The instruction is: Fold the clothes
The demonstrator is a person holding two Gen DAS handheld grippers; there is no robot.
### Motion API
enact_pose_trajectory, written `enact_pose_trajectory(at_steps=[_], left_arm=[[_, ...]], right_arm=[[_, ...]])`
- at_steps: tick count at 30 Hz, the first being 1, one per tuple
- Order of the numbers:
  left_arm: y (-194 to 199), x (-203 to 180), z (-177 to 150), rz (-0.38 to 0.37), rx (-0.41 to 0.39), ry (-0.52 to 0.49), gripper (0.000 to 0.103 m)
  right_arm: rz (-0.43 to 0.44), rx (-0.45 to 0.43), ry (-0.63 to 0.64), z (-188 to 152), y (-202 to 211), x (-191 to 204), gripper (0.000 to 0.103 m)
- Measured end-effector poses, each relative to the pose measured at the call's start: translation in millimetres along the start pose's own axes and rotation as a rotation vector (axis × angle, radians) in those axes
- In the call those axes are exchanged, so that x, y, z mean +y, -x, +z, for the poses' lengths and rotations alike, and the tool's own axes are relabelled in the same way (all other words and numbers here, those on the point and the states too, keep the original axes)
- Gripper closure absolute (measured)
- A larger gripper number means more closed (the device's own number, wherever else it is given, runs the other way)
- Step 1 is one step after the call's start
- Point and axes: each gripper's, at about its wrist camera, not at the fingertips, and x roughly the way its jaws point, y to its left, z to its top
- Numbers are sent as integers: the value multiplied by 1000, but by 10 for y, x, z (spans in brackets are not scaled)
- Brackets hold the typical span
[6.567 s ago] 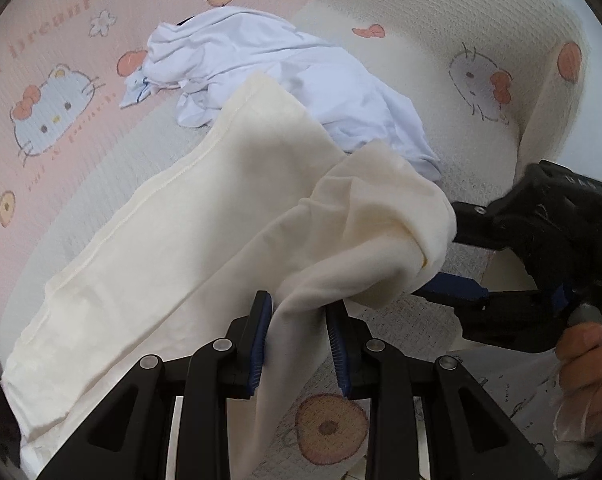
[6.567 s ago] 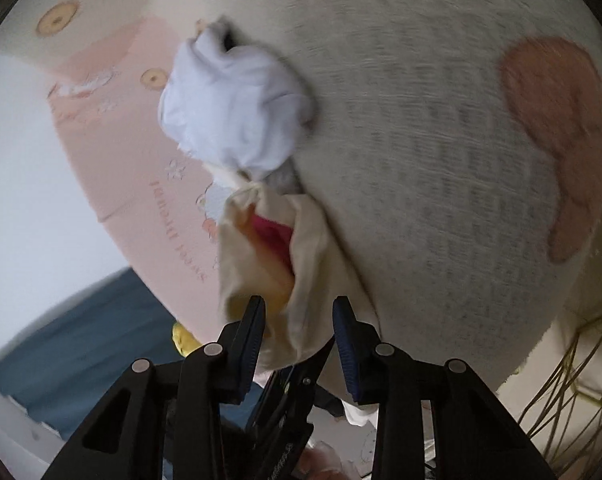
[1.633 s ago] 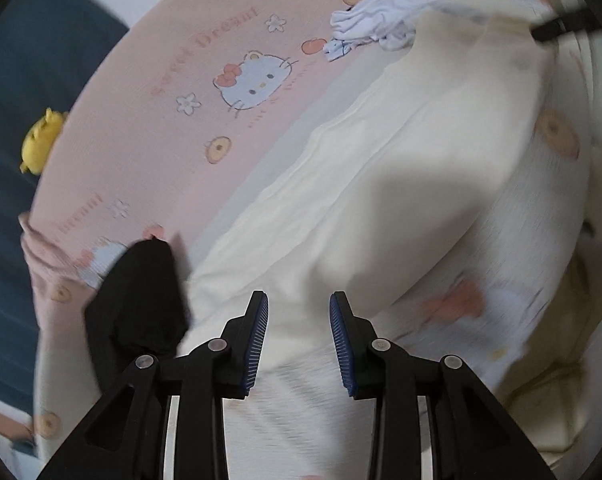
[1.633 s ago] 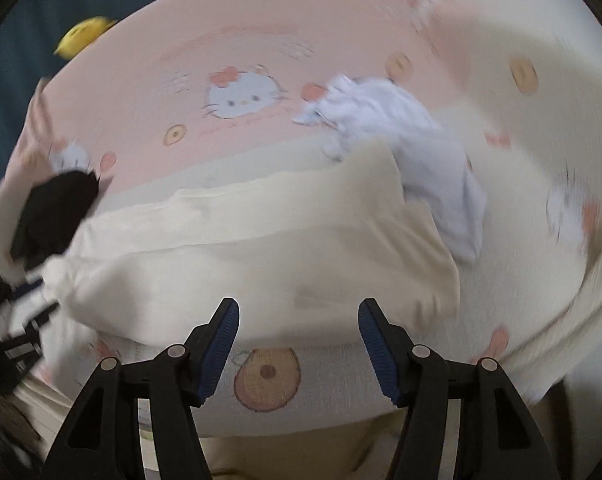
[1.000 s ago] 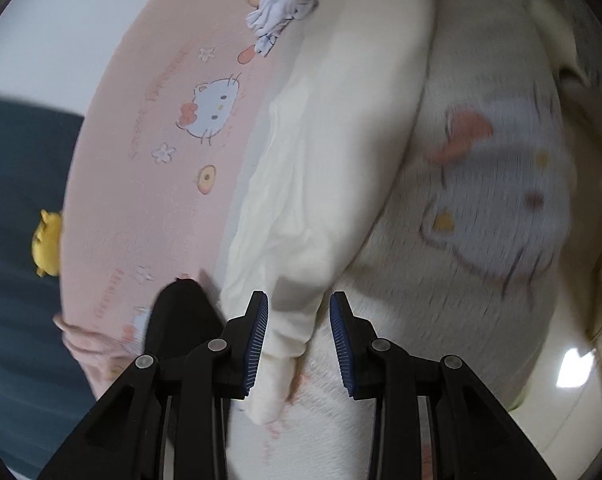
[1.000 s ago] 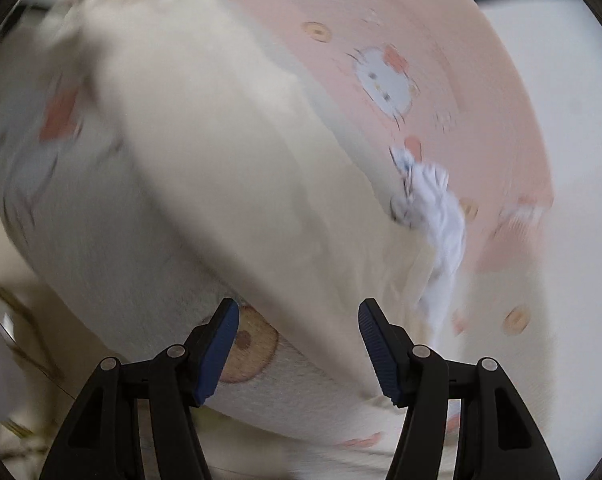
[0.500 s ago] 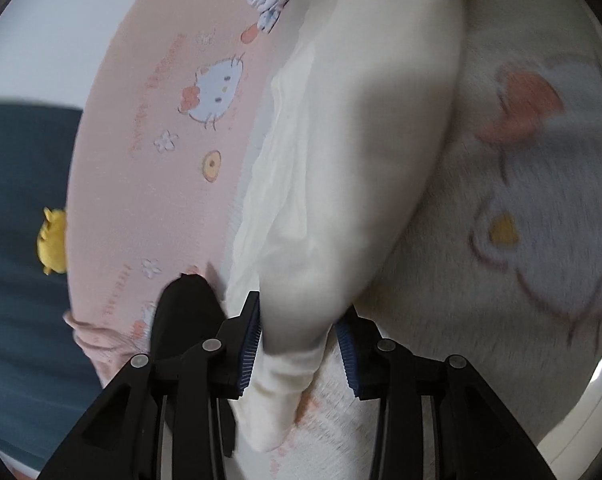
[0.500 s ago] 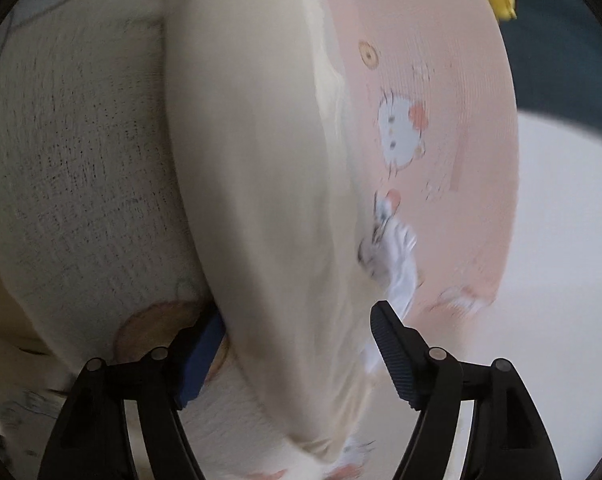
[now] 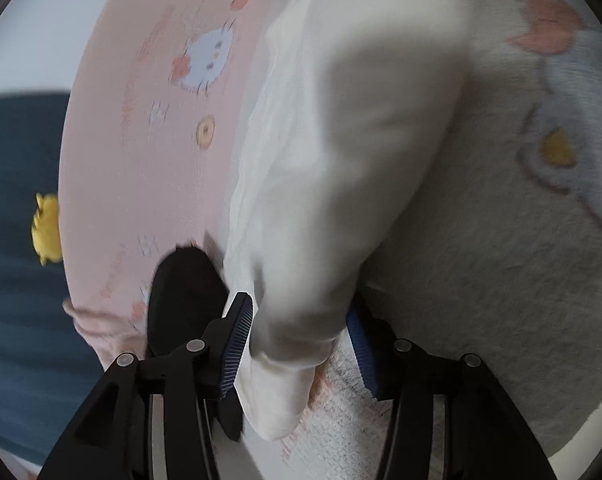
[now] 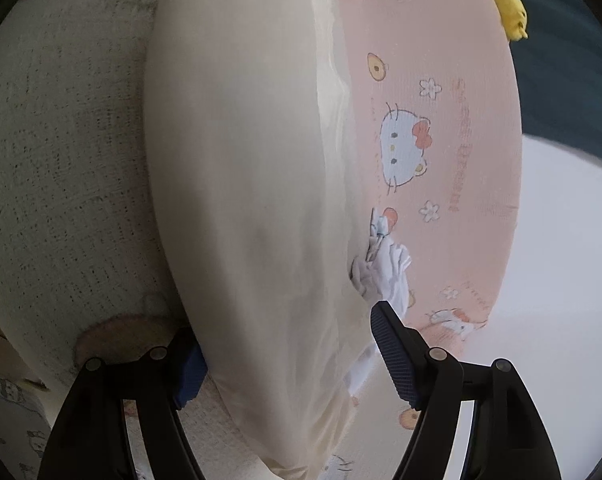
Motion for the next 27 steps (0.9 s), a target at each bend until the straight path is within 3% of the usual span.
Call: enact_pose_trajectory(at_steps=[5, 8, 9, 11, 13, 15, 17, 20, 22, 27], left_arm=[[-62, 8, 45, 31, 5, 24, 57], [-80, 14, 37, 35, -19, 37, 62], [-99, 49, 2, 4, -27, 72, 64], [-109, 77, -38, -31, -42, 96, 74], [-102, 31, -60, -50, -57, 55, 84], [-88, -53, -128, -30, -75, -6, 92], [-74, -135, -195, -11, -93, -65, 94], [-82, -70, -232, -44, -87, -70, 94], [-105, -31, -228, -56, -74, -61, 94], [-181, 224, -173, -181, -10, 95, 94]], right_arm=[[-7, 17, -14, -1, -14, 50, 34], [79, 26, -139, -77, -29, -8, 52], [86, 26, -171, -84, -29, -12, 61], [100, 26, -235, -98, -31, -20, 65], [111, 26, -291, -107, -31, -21, 74], [97, 30, -276, -74, -6, 21, 76], [116, 26, -283, -87, -21, -14, 76], [165, 10, -286, -166, 27, -17, 77], [193, 4, -293, -188, 35, -36, 77], [331, 25, -354, -223, -33, -235, 81]])
